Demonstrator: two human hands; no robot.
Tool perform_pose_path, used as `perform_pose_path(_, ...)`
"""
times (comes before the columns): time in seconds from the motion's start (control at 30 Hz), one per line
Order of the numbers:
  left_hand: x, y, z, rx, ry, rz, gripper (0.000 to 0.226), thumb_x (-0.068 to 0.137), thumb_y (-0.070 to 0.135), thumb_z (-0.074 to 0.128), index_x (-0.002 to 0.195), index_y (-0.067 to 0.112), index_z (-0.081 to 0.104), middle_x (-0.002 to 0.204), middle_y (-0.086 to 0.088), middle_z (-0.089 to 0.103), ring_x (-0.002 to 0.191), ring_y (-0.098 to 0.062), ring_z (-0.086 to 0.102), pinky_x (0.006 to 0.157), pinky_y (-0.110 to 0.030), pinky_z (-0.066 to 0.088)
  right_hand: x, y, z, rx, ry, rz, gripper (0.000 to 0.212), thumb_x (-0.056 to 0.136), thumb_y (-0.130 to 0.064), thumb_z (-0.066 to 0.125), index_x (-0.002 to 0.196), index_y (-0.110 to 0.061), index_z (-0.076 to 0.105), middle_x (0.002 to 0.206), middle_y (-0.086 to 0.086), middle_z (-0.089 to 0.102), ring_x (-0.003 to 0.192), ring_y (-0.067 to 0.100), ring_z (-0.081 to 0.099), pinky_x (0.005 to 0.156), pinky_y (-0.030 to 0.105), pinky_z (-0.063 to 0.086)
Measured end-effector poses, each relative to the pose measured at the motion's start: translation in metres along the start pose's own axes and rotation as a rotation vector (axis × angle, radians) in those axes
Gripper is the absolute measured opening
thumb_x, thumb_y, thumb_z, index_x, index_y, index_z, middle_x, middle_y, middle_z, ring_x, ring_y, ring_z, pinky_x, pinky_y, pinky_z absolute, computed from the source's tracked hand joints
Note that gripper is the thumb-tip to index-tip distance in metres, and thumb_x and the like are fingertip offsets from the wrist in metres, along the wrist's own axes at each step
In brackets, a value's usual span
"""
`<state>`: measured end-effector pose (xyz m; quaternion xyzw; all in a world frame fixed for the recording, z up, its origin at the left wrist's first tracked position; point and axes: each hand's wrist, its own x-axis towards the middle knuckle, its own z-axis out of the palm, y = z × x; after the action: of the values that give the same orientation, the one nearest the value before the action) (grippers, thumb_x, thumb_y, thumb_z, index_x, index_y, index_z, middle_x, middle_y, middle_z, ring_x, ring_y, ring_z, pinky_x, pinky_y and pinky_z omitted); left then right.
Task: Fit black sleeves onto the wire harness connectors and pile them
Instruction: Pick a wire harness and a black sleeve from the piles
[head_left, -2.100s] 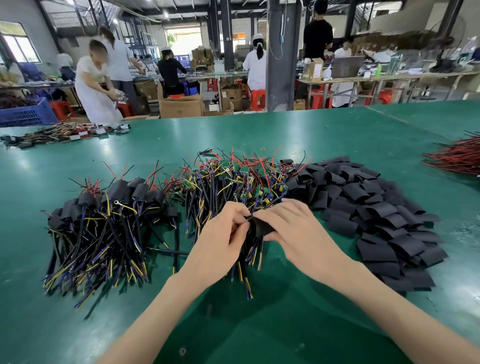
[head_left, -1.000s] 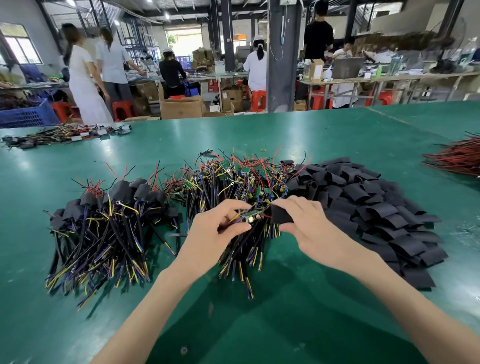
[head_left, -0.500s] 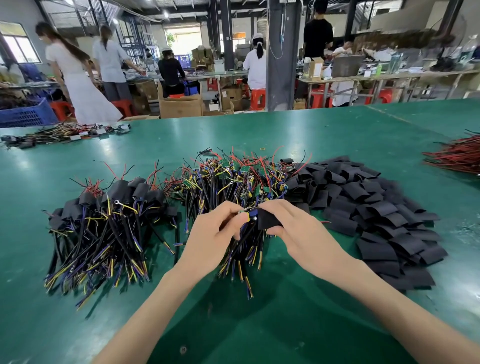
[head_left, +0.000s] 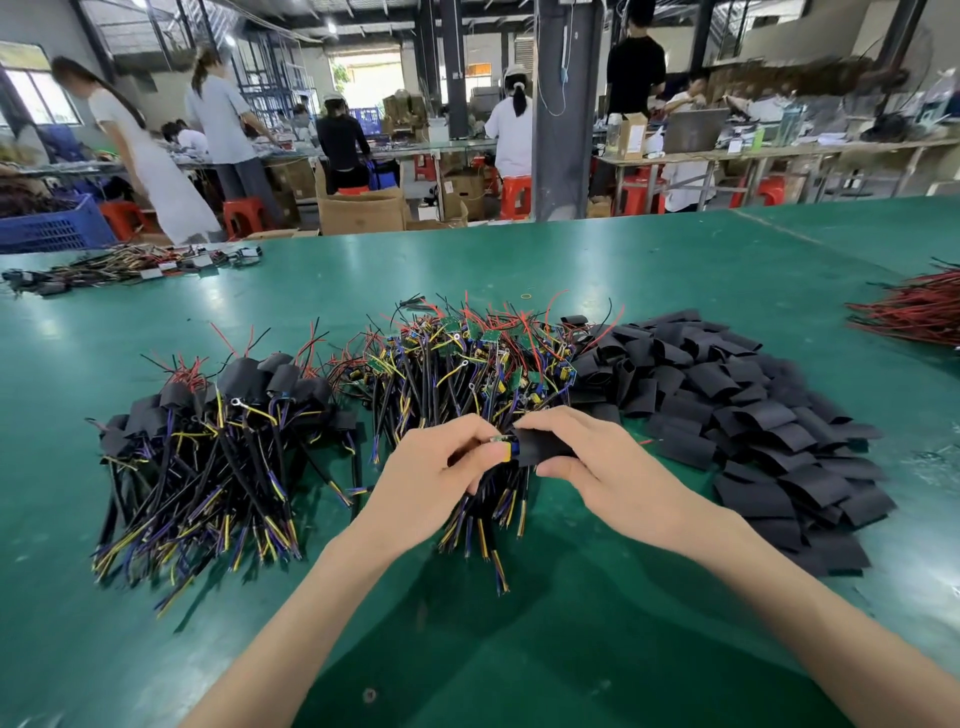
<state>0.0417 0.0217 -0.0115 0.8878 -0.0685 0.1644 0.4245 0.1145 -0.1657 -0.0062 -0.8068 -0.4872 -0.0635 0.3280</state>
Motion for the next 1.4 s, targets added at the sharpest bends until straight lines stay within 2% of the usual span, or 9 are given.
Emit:
perform_pose_path(0.33,0.000,0.001,0.009,0.042,-0.012,-0.076,0.016,0.093,0.022,0.058,0.085,0.025,0.045,0.058,0.008,0.065,0.053,-0.003,0.050,0.056,-0.017,0.037,0.000,-0.003,0.008,-0.144,0.022,-0.058,0.030,0.092,-0.011,0.055,0.122,-0.006,0.052,0.117,0.005,0.054,0.102,0.022,0.053,0.090,0.030,0.041)
perform_pose_path(0.47,-0.001,0.002,0.005,-0.005,-0.004,-0.048,0.016,0.094,0.011,0.054,0.087,0.023,0.047,0.065,0.012,0.068,0.067,-0.024,0.058,0.068,-0.032,0.043,-0.001,0.000,0.008,-0.186,-0.024,-0.068,0.042,0.089,-0.017,0.061,0.128,-0.008,0.048,0.123,0.005,0.048,0.109,0.020,0.049,0.096,0.023,0.034)
perform_pose_path(0.6,-0.001,0.002,0.005,-0.010,0.009,-0.015,0.016,0.094,0.010,0.054,0.083,0.019,0.049,0.066,0.010,0.069,0.064,-0.033,0.056,0.065,-0.038,0.042,-0.001,0.000,0.011,-0.251,-0.025,-0.079,0.039,0.094,-0.020,0.054,0.131,-0.009,0.045,0.123,0.005,0.050,0.104,0.022,0.053,0.091,0.025,0.036)
perform_pose_path(0.7,-0.002,0.001,0.007,0.019,0.015,0.003,0.021,0.093,0.010,0.055,0.078,0.022,0.048,0.066,0.013,0.069,0.059,-0.029,0.052,0.058,-0.033,0.040,-0.002,0.001,0.010,-0.189,-0.035,-0.050,0.039,0.096,-0.022,0.050,0.132,-0.011,0.043,0.123,0.004,0.049,0.103,0.022,0.052,0.089,0.035,0.042)
perform_pose_path(0.97,-0.001,-0.002,0.011,0.019,0.027,-0.019,0.028,0.088,0.005,0.060,0.073,0.024,0.046,0.067,0.014,0.070,0.051,-0.010,0.043,0.051,-0.019,0.031,-0.003,-0.002,0.009,-0.159,-0.044,-0.067,0.033,0.095,-0.015,0.052,0.127,-0.010,0.047,0.120,0.004,0.051,0.103,0.024,0.051,0.091,0.036,0.040)
perform_pose_path(1.07,-0.001,-0.002,0.010,0.030,0.047,-0.021,0.026,0.086,0.005,0.061,0.072,0.023,0.048,0.066,0.015,0.070,0.055,-0.017,0.051,0.054,-0.023,0.037,-0.002,-0.002,0.011,-0.175,-0.054,-0.069,0.035,0.095,-0.016,0.052,0.129,-0.010,0.046,0.124,0.005,0.050,0.108,0.024,0.051,0.093,0.036,0.040)
perform_pose_path(1.17,-0.002,0.002,0.007,0.164,0.213,0.049,0.017,0.084,0.010,0.062,0.074,0.018,0.051,0.063,0.012,0.068,0.056,-0.013,0.057,0.060,-0.033,0.046,-0.001,-0.003,0.013,-0.165,0.016,-0.054,0.049,0.093,-0.018,0.057,0.137,-0.006,0.039,0.143,0.007,0.036,0.128,0.022,0.040,0.108,0.032,0.031)
perform_pose_path(1.27,0.002,0.000,-0.013,0.378,0.578,0.134,0.006,0.083,0.022,0.056,0.085,0.018,0.054,0.066,0.016,0.058,0.052,-0.007,0.052,0.056,-0.029,0.049,0.000,-0.001,0.010,-0.256,0.230,-0.010,0.059,0.088,-0.020,0.063,0.140,-0.007,0.037,0.148,0.010,0.027,0.129,0.018,0.034,0.107,0.036,0.027)
perform_pose_path(1.4,0.007,-0.022,-0.062,0.422,0.905,0.020,0.027,0.094,0.018,0.040,0.121,0.018,0.041,0.086,-0.011,0.068,0.070,-0.034,0.061,0.065,-0.045,0.050,0.001,0.007,0.004,-0.290,0.397,0.053,0.048,0.087,-0.014,0.060,0.133,-0.006,0.046,0.138,0.013,0.040,0.124,0.018,0.035,0.098,0.037,0.031)
